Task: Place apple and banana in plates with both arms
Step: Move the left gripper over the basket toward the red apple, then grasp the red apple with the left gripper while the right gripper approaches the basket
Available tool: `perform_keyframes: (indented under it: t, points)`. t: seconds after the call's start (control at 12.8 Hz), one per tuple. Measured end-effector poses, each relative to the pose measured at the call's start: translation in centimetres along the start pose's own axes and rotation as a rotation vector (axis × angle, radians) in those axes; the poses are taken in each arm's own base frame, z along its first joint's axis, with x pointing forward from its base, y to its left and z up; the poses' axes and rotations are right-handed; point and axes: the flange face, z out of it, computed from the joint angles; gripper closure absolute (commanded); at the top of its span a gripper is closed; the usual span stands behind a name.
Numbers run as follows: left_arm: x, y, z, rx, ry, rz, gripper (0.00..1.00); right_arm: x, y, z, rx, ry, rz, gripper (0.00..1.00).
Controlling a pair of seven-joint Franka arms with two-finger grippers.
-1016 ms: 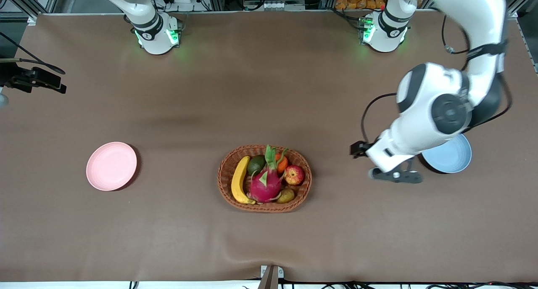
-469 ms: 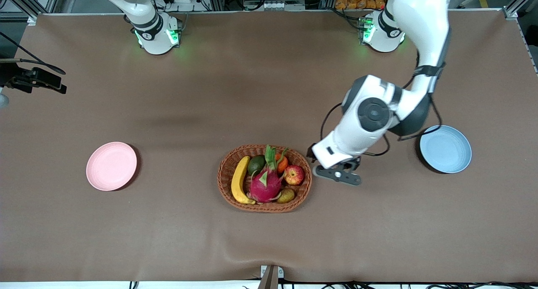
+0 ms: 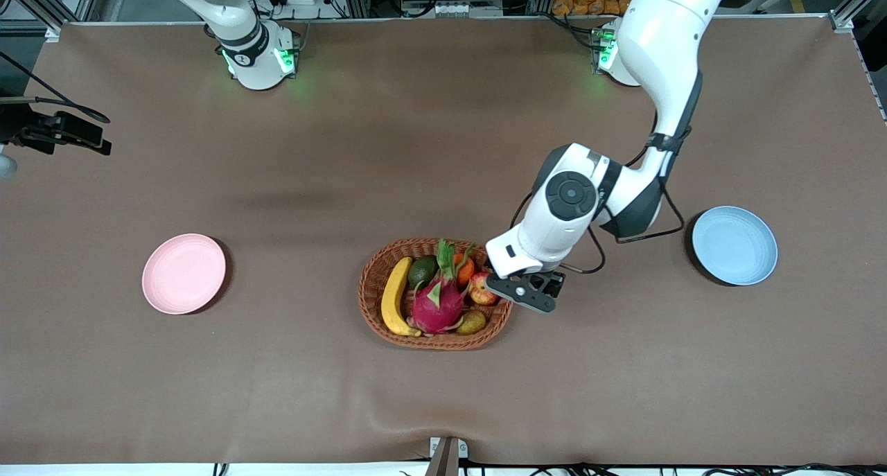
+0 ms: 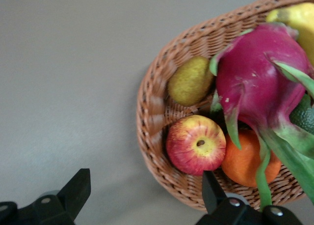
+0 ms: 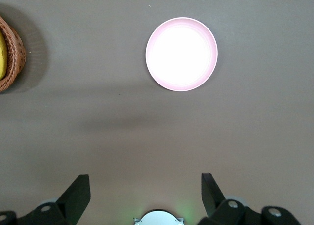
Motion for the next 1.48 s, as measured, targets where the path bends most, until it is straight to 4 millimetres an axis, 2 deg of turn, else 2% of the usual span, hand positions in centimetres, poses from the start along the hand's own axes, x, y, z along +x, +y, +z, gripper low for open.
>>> perform_keyframes:
  t: [0.39,0.55,0.78,1.17,1.33,1.48]
  points:
    - [-0.2,3.6,2.9,0.005,0.059,0.091,0.00,0.2,-1.4,0.0,-0.003,0.011,-0.026,0.00]
    - [-0.4,4.1,3.9,0.036,0.066,0.135,0.06,0.2,-1.4,0.0,-0.003,0.010,-0.026,0.00]
    - [-0.5,4.1,4.3,0.058,0.065,0.161,0.07,0.3,-2.0,0.4,0.002,0.004,-0.035,0.00]
    - [-1.1,5.4,6.3,0.055,0.052,0.183,0.08,1.5,-3.4,4.0,0.058,0.004,-0.050,0.00]
    - [-1.2,5.6,6.9,0.052,0.059,0.186,0.14,2.0,-4.6,5.6,0.059,0.011,-0.069,0.00]
    - [-1.2,5.8,6.9,0.053,0.063,0.189,0.15,2.4,-6.0,7.5,0.056,0.023,-0.091,0.00]
